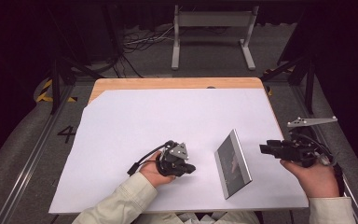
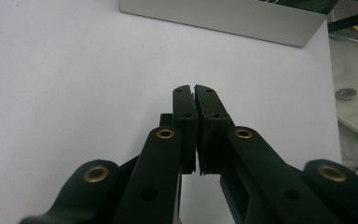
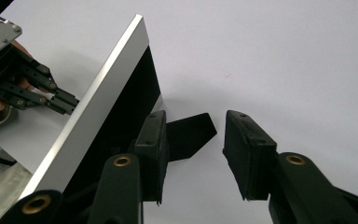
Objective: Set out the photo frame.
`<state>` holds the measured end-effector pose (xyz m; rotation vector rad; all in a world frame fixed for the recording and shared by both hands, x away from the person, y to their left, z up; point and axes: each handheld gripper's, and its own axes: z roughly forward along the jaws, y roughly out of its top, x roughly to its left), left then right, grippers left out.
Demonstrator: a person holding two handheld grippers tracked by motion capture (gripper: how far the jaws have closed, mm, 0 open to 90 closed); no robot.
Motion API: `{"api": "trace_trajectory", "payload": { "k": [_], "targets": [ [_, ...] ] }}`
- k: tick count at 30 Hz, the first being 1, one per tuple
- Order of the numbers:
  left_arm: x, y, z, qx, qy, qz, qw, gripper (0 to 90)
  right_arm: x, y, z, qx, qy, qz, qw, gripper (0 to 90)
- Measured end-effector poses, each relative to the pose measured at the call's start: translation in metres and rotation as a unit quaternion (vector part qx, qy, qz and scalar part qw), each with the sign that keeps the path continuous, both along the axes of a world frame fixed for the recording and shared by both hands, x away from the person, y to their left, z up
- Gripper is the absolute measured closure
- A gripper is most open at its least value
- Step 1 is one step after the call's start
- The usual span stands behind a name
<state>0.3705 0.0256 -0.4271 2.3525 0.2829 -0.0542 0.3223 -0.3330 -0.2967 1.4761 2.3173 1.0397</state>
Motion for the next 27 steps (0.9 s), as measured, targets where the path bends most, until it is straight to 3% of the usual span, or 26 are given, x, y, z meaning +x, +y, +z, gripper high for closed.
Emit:
{"api": "trace_trajectory", "payload": {
  "k": [11, 24, 27],
  "targets": [
    [0.0, -0.001, -0.002, 0.006, 0.003, -0.003, 1.0, 87.2, 0.001, 0.008, 0.008, -0.008, 0.028, -0.005, 0.9996, 57.9],
    [0.0, 0.001, -0.003, 0.007, 0.005, 0.004, 1.0, 87.2, -0.003, 0.019, 0.021, -0.016, 0.03, 0.007, 0.9994, 57.8],
    [0.0, 0.001, -0.004, 0.008, 0.004, 0.003, 1.0, 87.1, -0.003, 0.021, 0.022, -0.006, 0.039, 0.005, 0.9992, 57.2]
  ]
}}
